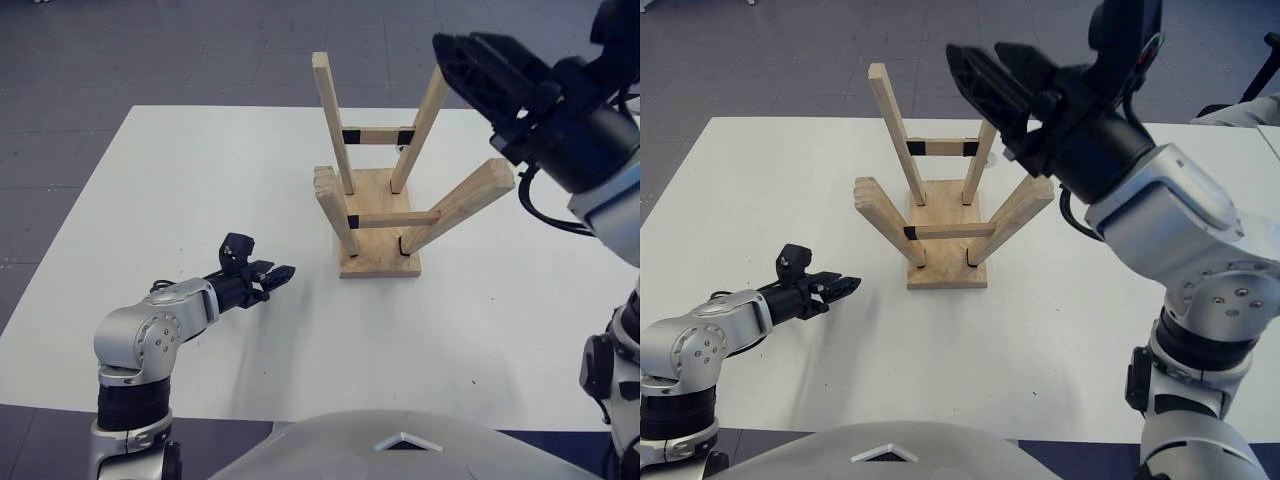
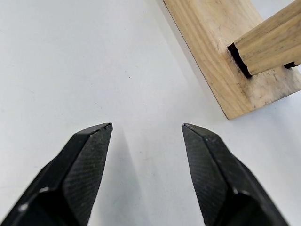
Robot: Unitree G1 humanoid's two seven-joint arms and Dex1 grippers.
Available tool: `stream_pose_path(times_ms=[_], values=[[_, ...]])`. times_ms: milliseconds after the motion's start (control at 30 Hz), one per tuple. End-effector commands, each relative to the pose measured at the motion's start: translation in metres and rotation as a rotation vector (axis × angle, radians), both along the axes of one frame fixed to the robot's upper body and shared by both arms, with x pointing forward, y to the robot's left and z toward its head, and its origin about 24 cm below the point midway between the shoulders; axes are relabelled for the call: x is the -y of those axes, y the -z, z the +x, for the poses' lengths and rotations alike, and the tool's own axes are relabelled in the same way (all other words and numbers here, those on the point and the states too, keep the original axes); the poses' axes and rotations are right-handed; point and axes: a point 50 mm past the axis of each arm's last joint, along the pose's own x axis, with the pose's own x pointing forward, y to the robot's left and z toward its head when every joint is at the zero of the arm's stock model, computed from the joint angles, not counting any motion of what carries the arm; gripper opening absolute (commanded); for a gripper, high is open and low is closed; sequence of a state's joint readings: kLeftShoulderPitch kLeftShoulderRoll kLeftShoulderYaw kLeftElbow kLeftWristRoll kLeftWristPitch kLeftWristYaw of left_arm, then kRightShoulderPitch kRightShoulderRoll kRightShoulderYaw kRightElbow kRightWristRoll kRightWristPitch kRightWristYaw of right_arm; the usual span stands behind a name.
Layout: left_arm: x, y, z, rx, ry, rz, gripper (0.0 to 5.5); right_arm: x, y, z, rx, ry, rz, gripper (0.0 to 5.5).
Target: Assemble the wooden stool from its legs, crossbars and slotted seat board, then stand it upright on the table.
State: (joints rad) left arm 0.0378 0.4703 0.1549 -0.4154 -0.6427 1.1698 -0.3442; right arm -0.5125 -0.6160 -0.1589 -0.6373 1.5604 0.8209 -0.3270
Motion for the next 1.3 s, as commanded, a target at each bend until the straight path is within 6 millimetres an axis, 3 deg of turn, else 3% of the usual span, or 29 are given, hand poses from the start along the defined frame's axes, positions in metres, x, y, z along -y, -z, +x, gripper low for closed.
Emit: stream_pose_path(times_ms=[33, 200, 367, 400, 467, 500, 567, 600, 667, 700, 767, 800, 833, 867, 900, 1067, 1200, 1300], values=[[0.000, -0.002, 0.002, 0.011, -0.006, 0.009, 2.77, 0.008, 0.003, 0.008, 0.000, 0.078, -0.036, 3.34], [0.001, -0.002, 0.003, 0.010, -0.001, 0.006, 2.77, 0.010, -0.007, 0.016, 0.055, 0.113, -0.015, 3.34], [0.000, -0.003, 0.003, 0.010, -0.002, 0.008, 2.77, 0.006, 0.001, 0.015, 0.028, 0.098, -0.001, 3.34], [0.000, -0.003, 0.004, 0.011, -0.001, 0.008, 2.77, 0.010, -0.015, 0.018, 0.091, 0.126, 0.048, 3.34], [-0.001, -0.004, 0.005, 0.012, 0.002, 0.011, 2.77, 0.027, -0.075, 0.021, 0.357, 0.230, 0.149, 3.34], [-0.001, -0.004, 0.005, 0.012, 0.003, 0.012, 2.77, 0.034, -0.094, 0.019, 0.447, 0.264, 0.181, 3.34], [-0.003, -0.005, 0.006, 0.013, 0.005, 0.017, 2.77, 0.053, -0.142, 0.005, 0.675, 0.336, 0.269, 3.34], [-0.004, -0.006, 0.007, 0.014, 0.006, 0.019, 2.77, 0.058, -0.156, -0.001, 0.744, 0.347, 0.296, 3.34], [-0.006, -0.008, 0.008, 0.018, 0.009, 0.024, 2.77, 0.056, -0.150, -0.002, 0.693, 0.323, 0.268, 3.34], [-0.006, -0.008, 0.009, 0.019, 0.011, 0.025, 2.77, 0.049, -0.122, 0.007, 0.552, 0.296, 0.206, 3.34], [-0.007, -0.009, 0.010, 0.021, 0.015, 0.026, 2.77, 0.029, -0.013, 0.015, 0.118, 0.177, -0.102, 3.34], [-0.006, -0.010, 0.011, 0.022, 0.021, 0.025, 2.77, 0.021, 0.058, 0.000, -0.149, 0.083, -0.253, 3.34], [-0.006, -0.010, 0.012, 0.023, 0.025, 0.024, 2.77, 0.017, 0.105, -0.020, -0.332, 0.002, -0.360, 3.34], [-0.005, -0.011, 0.013, 0.022, 0.029, 0.024, 2.77, 0.017, 0.131, -0.036, -0.431, -0.055, -0.426, 3.34], [-0.005, -0.011, 0.013, 0.022, 0.030, 0.023, 2.77, 0.018, 0.140, -0.041, -0.465, -0.064, -0.445, 3.34], [-0.004, -0.007, 0.011, 0.016, 0.014, 0.019, 2.77, 0.031, 0.116, -0.014, -0.317, 0.024, -0.437, 3.34], [0.004, -0.003, 0.007, 0.010, 0.011, -0.004, 2.77, 0.039, 0.069, 0.018, -0.116, 0.146, -0.332, 3.34], [0.006, -0.001, 0.004, 0.005, 0.003, -0.009, 2.77, 0.040, 0.041, 0.030, -0.030, 0.185, -0.270, 3.34]])
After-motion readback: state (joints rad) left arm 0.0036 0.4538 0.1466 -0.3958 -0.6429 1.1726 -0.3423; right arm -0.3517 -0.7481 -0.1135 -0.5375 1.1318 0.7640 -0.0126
